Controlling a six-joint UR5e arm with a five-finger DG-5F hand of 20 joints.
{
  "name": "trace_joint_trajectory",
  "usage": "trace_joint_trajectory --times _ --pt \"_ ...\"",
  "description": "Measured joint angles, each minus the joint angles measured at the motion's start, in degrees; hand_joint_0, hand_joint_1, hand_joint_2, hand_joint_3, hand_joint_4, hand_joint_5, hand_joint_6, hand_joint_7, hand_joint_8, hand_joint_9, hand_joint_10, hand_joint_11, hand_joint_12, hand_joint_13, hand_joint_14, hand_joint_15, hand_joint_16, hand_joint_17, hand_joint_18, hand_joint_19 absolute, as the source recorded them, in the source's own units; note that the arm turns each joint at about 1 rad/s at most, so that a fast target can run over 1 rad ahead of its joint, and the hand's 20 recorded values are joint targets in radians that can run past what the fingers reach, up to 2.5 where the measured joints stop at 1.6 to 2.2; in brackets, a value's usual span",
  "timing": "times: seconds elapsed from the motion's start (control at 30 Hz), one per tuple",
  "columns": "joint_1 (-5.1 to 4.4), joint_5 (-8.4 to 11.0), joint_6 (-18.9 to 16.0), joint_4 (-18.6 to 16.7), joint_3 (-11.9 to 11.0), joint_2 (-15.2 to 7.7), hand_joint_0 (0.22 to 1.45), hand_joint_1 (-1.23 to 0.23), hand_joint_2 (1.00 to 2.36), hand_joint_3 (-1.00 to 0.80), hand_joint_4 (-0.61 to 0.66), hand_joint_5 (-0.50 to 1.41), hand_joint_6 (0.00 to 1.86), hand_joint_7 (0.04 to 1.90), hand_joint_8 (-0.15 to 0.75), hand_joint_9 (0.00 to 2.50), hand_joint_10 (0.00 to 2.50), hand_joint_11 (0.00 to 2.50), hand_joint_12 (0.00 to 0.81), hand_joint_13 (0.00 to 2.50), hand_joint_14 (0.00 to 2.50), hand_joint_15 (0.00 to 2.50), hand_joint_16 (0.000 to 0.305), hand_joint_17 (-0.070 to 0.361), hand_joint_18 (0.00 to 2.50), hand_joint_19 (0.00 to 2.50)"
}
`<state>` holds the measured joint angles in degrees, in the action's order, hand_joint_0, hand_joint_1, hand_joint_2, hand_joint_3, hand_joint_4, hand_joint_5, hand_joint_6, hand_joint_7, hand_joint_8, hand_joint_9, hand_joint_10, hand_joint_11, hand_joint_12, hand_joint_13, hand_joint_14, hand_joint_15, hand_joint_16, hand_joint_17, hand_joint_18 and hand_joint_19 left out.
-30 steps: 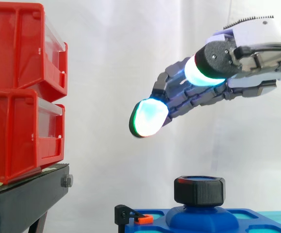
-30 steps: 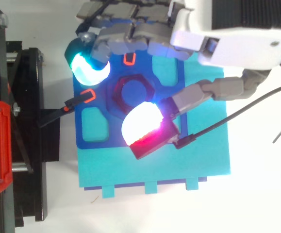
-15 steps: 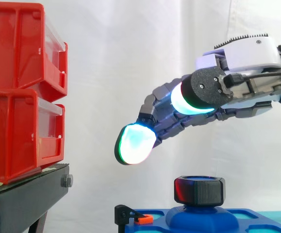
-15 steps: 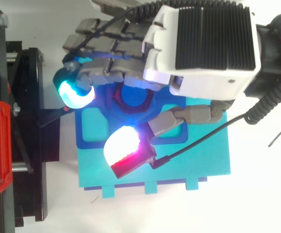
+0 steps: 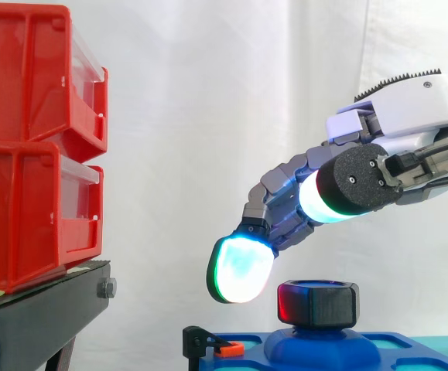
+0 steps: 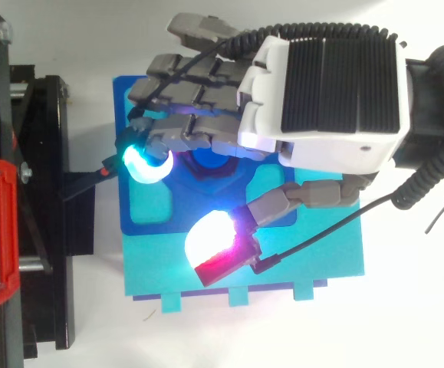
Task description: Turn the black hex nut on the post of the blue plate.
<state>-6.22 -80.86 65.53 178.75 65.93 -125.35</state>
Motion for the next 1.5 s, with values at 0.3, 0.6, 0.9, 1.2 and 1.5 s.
trace_joint_trajectory --times 0.3,0.6,0.9,1.2,1.5 --pt "-0.04 0.00 0.0 0.9 0.0 0.0 0.47 -0.31 1.00 -0.50 0.16 -0.21 0.50 0.77 0.242 0.30 0.00 0.00 0.360 0.19 0.00 0.01 0.057 0.128 0.00 0.00" --pt "-0.04 -0.11 0.3 3.0 0.0 0.0 0.47 -0.31 1.00 -0.50 0.16 -0.21 0.50 0.77 0.242 0.30 0.00 0.00 0.359 0.19 0.00 0.00 0.057 0.128 0.00 0.00" --pt "0.22 -0.43 0.4 4.5 0.0 0.9 0.47 -0.31 1.00 -0.50 0.16 -0.21 0.50 0.77 0.241 0.30 0.00 0.00 0.359 0.19 0.00 0.00 0.057 0.128 0.00 0.00" --pt "0.82 -0.66 0.3 5.9 0.0 1.1 0.47 -0.31 1.00 -0.50 0.16 -0.21 0.50 0.77 0.238 0.29 0.00 0.00 0.359 0.19 0.00 0.01 0.057 0.128 0.00 0.00" --pt "2.94 -2.20 2.4 8.4 0.0 1.6 0.47 -0.31 1.00 -0.50 0.16 -0.21 0.50 0.78 0.237 0.29 0.00 0.00 0.356 0.18 0.00 0.01 0.057 0.127 0.00 0.00"
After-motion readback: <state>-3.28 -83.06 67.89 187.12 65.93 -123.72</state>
